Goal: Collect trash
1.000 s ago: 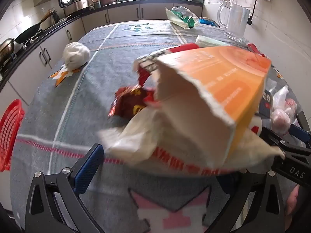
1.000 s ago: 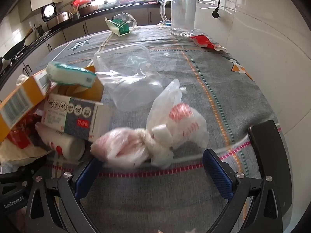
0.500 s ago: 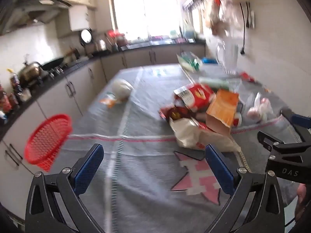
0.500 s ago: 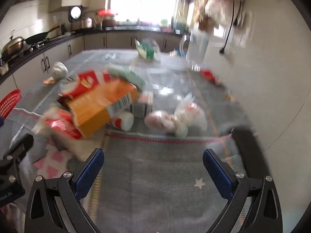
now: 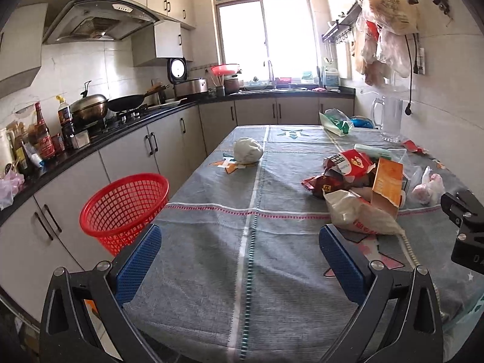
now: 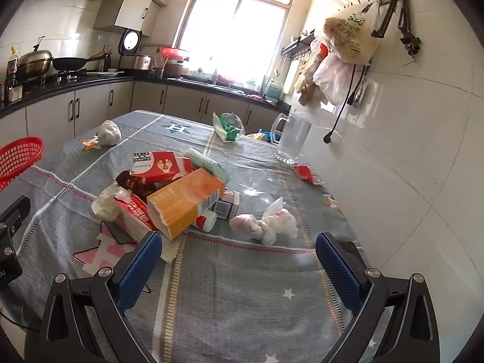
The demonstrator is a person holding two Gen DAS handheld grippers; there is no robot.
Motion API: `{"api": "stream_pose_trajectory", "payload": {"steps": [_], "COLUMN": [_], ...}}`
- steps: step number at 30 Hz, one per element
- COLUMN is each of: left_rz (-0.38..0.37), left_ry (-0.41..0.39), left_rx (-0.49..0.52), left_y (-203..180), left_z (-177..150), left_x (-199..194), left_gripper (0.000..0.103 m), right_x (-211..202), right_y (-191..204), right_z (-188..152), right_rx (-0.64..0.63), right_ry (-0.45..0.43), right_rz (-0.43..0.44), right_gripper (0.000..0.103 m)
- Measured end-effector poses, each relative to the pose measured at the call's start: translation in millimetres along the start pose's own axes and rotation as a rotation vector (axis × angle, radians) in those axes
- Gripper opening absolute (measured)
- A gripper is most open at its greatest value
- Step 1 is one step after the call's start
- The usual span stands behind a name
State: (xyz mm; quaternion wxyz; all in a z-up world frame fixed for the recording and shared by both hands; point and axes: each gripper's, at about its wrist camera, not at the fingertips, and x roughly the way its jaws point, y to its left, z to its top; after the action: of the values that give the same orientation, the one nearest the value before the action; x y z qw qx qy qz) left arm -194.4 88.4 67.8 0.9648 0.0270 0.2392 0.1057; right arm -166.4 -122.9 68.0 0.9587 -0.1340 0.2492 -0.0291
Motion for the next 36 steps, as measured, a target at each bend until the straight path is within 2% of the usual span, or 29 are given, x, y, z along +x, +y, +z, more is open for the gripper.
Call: {"api": "stream_pose_trajectory", "payload": {"steps": [5, 20, 36], "left_rz": [0.004, 0.056, 0.056], "left_ry": [-0.009, -0.038, -0.037], "left_rx": [-0.001, -0.030, -0.025], "left_y": [3.2, 23.9, 22.7], "left_z": [-2.5, -6.4, -9.6], "left_x": [-1.3, -13.4, -12.3], "left_gripper": [0.103, 0.103, 0.103], "right_x": [-6.5, -29.4, -27.8], "right_y": [2.5, 41.5, 49.8], "right_z": [-0.2, -1.8, -8.6], "right_rx": [-0.001, -0.052, -0.079], "right_ry": [-0.022, -0.085, -0.069], "right_rz": [0.003, 0.149, 0.169], "right_gripper": [0.103, 0.103, 0.103]}}
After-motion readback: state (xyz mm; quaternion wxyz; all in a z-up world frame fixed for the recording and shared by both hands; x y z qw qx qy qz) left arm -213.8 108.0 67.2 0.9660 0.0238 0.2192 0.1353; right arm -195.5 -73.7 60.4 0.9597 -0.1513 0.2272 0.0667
